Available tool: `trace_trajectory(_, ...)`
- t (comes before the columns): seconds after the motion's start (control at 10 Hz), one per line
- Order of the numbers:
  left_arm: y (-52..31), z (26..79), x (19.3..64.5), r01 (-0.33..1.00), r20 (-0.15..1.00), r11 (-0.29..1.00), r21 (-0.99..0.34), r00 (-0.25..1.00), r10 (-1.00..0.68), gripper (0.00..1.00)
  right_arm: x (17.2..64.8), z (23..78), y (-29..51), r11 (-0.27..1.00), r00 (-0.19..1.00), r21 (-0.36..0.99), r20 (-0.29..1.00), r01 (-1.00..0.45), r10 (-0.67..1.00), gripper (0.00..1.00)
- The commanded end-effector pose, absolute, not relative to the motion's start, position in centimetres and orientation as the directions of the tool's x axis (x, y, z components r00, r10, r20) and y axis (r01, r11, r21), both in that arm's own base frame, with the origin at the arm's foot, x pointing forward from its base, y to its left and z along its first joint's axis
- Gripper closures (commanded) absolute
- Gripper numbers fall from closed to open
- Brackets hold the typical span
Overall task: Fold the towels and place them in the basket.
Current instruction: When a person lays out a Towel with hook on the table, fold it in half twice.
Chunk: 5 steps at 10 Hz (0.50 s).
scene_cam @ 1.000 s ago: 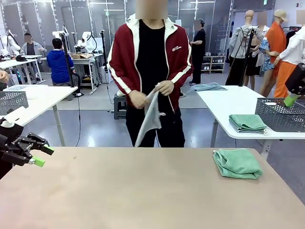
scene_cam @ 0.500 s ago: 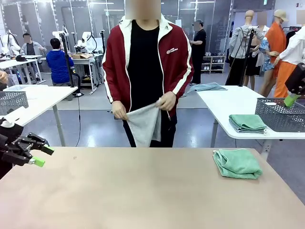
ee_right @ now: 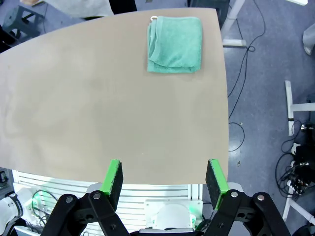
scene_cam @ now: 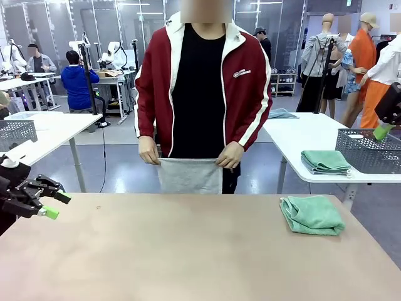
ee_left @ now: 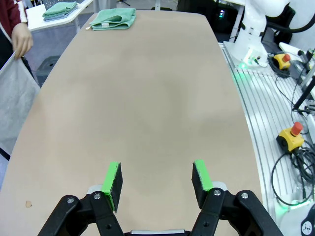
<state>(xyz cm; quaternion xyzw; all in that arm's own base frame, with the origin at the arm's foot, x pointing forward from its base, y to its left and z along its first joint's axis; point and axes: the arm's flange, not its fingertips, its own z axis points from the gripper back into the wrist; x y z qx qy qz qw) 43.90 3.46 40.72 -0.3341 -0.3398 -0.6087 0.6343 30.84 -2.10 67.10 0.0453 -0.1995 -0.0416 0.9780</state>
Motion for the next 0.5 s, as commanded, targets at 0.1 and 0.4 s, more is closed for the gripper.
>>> trace_trajectory(0.1,3.41,41.03,43.70,0.999,0.846,0.039,-0.008,0.027,-0.532,0.27,31.10,67.25,-1.79,0.990,0.914,0.111,0.386,0.090,-0.127,0.15)
trace_trajectory(0.4,3.41,41.03,43.70,0.999,0.846,0.039,-0.008,0.027,-0.532,0.27,31.10,67.25,-1.79,0.990,0.914,0.111,0.386,0.090,-0.127,0.15)
